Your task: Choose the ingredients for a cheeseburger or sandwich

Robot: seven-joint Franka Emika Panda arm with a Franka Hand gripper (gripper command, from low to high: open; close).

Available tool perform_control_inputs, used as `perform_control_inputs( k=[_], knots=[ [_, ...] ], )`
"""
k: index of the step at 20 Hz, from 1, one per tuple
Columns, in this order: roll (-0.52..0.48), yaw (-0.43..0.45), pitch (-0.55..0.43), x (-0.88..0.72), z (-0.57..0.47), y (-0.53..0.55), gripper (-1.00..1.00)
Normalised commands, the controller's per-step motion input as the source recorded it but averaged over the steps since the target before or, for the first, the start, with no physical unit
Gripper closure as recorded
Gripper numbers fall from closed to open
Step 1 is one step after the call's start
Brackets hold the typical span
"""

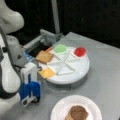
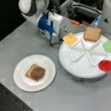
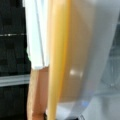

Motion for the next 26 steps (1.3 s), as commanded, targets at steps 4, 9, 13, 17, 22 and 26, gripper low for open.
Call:
perform_control_inputs(
  k=[4,9,13,17,22,26],
  knots=[
    [-0.049,-0.063,-0.084,-0.28,0.01,0.18,-1.00],
    [-0.062,-0.069,-0.085,-0.28,0.02,0.20,-1.00],
    [-0.069,-0.065,-0.087,-0.25,0.02,0.19,1.00],
    [-0.078,-0.060,-0.083,-0.19,0.02,0.15,1.00],
    [-0.079,-0.056,-0.081,-0.14,0.03,0.13,1.00],
    [-0.079,-0.053,-0.080,-0.08,0.05,0.13,1.00]
  ],
)
